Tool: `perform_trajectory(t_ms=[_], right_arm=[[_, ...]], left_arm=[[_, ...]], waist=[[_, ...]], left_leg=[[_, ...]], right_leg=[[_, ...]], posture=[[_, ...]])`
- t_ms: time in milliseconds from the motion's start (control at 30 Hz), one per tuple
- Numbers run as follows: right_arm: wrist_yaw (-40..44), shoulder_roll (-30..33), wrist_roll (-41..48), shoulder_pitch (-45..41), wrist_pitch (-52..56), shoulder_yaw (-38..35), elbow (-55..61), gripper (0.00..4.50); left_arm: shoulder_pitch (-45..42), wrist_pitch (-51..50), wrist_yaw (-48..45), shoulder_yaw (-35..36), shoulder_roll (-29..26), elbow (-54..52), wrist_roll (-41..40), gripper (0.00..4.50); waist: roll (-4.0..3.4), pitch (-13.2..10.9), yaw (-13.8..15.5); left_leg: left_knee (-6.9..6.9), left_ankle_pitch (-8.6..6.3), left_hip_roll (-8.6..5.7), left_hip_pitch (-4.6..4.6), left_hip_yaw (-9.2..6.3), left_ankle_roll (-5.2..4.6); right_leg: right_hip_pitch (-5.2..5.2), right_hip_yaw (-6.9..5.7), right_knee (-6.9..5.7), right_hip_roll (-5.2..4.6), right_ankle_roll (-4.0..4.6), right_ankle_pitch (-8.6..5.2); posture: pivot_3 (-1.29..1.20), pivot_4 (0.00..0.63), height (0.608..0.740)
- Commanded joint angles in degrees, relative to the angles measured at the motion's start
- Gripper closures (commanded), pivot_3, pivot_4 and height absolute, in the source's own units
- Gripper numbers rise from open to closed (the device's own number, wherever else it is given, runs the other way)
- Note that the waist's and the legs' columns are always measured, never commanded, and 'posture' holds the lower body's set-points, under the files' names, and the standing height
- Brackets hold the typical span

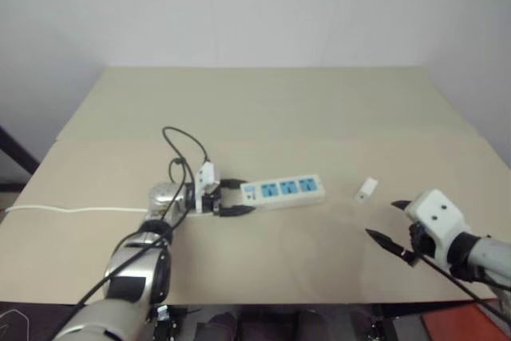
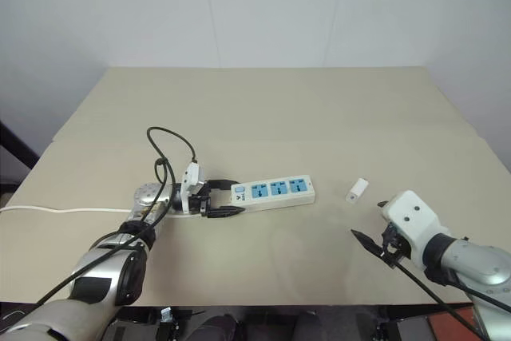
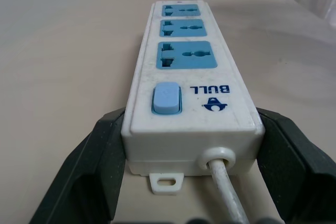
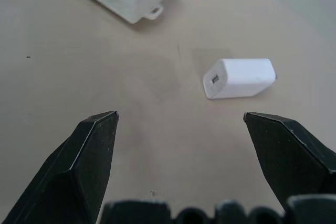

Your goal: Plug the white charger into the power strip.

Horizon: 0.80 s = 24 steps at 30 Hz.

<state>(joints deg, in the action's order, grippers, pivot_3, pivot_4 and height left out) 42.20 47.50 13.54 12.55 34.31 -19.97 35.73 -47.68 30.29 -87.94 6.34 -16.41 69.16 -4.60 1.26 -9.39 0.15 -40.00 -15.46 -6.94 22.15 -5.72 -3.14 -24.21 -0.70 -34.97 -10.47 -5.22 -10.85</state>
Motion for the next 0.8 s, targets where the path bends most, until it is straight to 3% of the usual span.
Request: perform_trajectory(t_ms=[33,200,367,567,667,800], right_arm=[[-0.54,0.47,-0.99,-2.46,-2.41,1.46,-0.86,0.00],[1.85,2.92,-2.66,-6.57,-6.12,4.33,-5.01,0.00],[10.99,11.77,-4.22,-13.72,-13.76,8.27,-12.28,0.00],[25.23,18.06,-10.29,-30.83,-37.59,20.26,-27.73,0.00],[34.22,17.02,-17.84,-43.99,-52.19,30.91,-39.68,0.00],[40.59,13.47,-23.03,-55.76,-65.02,39.26,-53.84,0.00]], left_arm=[[1.76,2.97,-1.27,-1.52,-0.88,-3.26,-0.24,1.26],[2.24,4.31,-0.33,-2.81,-1.01,-4.62,-0.24,1.26],[1.14,4.48,-1.35,-4.20,-1.13,-5.24,-0.23,1.26],[-0.22,3.48,-1.28,-6.27,-1.20,-5.02,0.70,1.26],[-0.73,2.99,-1.41,-7.63,-1.32,-5.05,1.27,1.26],[-1.40,1.69,-0.89,-8.98,-1.69,-5.20,1.79,1.26]], waist=[[0.00,0.00,0.11],[-0.01,0.00,0.31],[-0.01,0.00,0.21],[0.00,0.00,-0.23],[0.00,-0.01,-0.68],[0.03,-0.02,-0.79]], left_leg=[[0.00,0.00,0.00,0.00,0.00,0.00],[0.00,0.00,0.00,-0.02,0.00,0.00],[0.01,0.00,-0.01,-0.02,0.00,0.01],[0.02,0.01,0.01,0.00,0.04,0.02],[-0.03,0.21,-0.01,0.04,0.08,0.36],[-0.06,0.23,-0.02,0.10,0.08,0.38]], right_leg=[[0.01,0.00,0.00,0.00,0.00,0.00],[0.02,0.00,0.01,0.00,0.00,0.00],[0.01,-0.02,0.02,0.00,0.00,0.00],[-0.01,-0.04,0.04,0.01,0.00,0.00],[-0.01,-0.03,0.05,0.00,-0.01,-0.01],[-0.05,-0.04,0.04,-0.01,-0.04,-0.01]], posture=[[0.00,0.150,0.740],[0.00,0.150,0.740],[0.00,0.150,0.740],[0.00,0.150,0.740],[0.00,0.150,0.740],[0.00,0.150,0.740]])
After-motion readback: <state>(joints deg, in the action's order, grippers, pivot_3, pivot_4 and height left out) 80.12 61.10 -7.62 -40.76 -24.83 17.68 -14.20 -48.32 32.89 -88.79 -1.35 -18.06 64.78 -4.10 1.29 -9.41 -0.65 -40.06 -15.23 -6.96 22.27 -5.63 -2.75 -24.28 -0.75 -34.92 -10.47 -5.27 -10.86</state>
